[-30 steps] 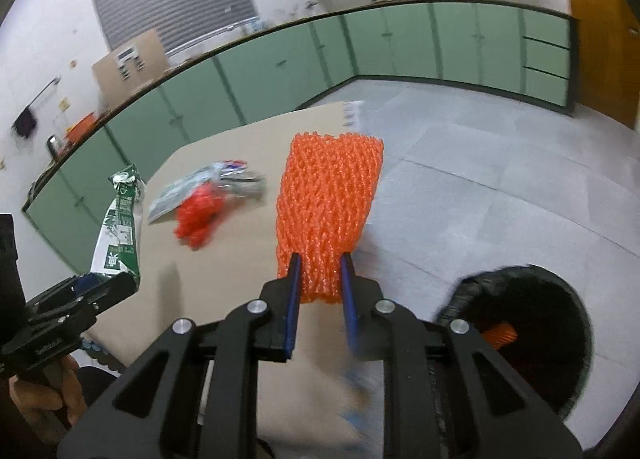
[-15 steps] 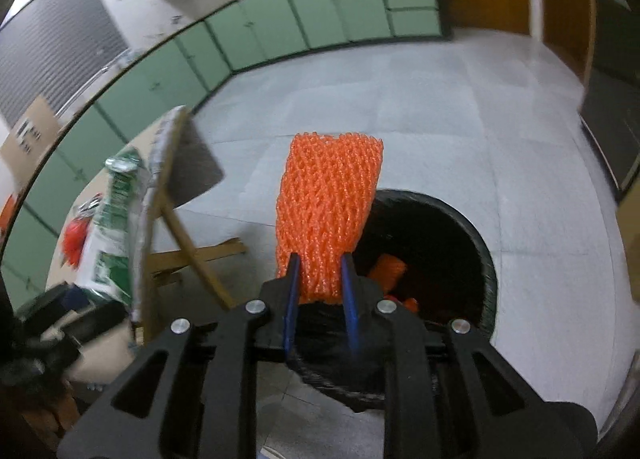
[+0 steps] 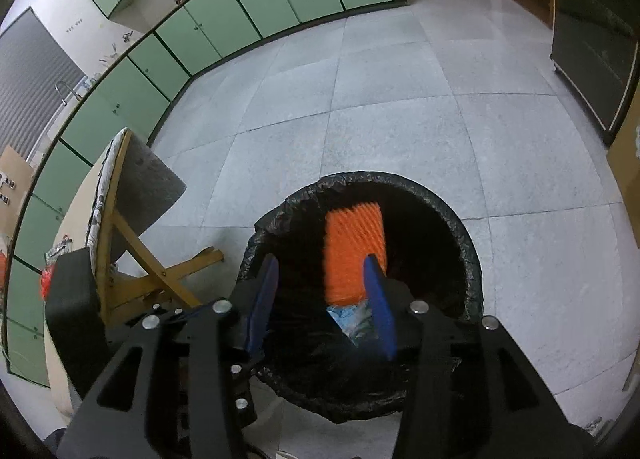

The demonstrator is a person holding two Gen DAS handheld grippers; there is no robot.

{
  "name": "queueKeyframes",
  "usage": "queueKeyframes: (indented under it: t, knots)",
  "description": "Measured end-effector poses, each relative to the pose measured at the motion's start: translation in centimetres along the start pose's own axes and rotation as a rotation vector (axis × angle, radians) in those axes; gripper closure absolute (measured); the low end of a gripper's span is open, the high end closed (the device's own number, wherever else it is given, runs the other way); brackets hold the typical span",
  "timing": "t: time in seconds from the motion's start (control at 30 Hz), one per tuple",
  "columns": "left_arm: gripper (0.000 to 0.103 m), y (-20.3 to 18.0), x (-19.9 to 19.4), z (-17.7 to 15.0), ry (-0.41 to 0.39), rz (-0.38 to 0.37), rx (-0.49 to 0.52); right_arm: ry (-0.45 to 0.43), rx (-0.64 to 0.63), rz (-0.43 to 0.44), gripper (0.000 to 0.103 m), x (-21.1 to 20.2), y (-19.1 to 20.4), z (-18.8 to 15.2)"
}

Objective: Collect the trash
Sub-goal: 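Carry the orange net with the right tool into the bin while the left tool carries the green carton there, then grasp the red plastic bag with the left tool and lift it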

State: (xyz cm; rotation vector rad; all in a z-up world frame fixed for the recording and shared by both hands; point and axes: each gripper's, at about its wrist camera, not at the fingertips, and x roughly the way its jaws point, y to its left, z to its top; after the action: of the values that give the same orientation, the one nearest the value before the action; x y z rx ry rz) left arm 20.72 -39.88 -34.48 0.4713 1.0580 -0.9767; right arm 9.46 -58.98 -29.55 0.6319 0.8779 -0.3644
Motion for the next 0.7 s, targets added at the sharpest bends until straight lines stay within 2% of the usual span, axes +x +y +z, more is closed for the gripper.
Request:
queueKeyframes:
  t: [0.13, 0.23, 0.37, 0.5, 0.63, 0.7]
  knots:
    - [0.033, 0.5, -2.2, -1.2, -0.030, 0.040, -0.015, -0.032, 0.012, 0.022, 0.059, -0.8, -0.1, 0.3]
    - [0.024, 1.6, -5.4, -2.4, -0.106, 0.061, -0.063, -0.046, -0.017, 0.014, 0.054, -1.6, 0.7, 0.0]
    - [0.017, 3.5, -11.8, -4.3, -0.215, 0.139, -0.129, -0.035, -0.099, 0.006, 0.050, -2.4, 3.3, -0.5]
    - [0.010, 6.2, -17.5, -6.0, -0.309, 0.238, -0.212, -0.058, -0.244, 0.021, 0.040, -4.0, 8.7, -1.7]
    - [0.007, 9.2, -22.8, -8.5, -0.373, 0.353, -0.292, -0.078, -0.347, 0.087, 0.026, -5.7, 14.2, -2.8]
    - [0.006, 11.1, -25.0, -10.4, -0.394, 0.412, -0.345, -0.084, -0.417, 0.126, 0.022, -6.2, 17.7, -3.4]
